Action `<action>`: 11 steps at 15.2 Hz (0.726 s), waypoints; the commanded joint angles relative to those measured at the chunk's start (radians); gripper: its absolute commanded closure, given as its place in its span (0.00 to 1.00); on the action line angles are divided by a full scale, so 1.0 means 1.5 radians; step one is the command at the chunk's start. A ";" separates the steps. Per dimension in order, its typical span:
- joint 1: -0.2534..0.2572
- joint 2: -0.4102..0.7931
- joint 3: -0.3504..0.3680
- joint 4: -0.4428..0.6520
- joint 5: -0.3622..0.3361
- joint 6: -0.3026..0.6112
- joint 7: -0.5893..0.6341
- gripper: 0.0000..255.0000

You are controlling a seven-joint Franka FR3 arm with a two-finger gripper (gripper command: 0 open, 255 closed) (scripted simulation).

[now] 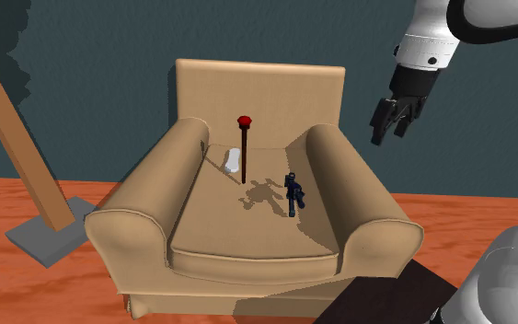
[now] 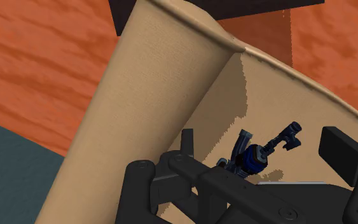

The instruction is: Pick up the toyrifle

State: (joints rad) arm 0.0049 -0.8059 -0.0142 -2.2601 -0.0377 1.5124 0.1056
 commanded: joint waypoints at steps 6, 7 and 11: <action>-0.009 0.066 0.023 -0.044 0.025 0.105 0.068 0.00; -0.011 0.082 0.027 -0.050 0.029 0.126 0.081 0.00; -0.018 0.153 0.044 -0.065 0.045 0.209 0.132 0.00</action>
State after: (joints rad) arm -0.0201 -0.6049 0.0426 -2.3530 0.0221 1.7919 0.2797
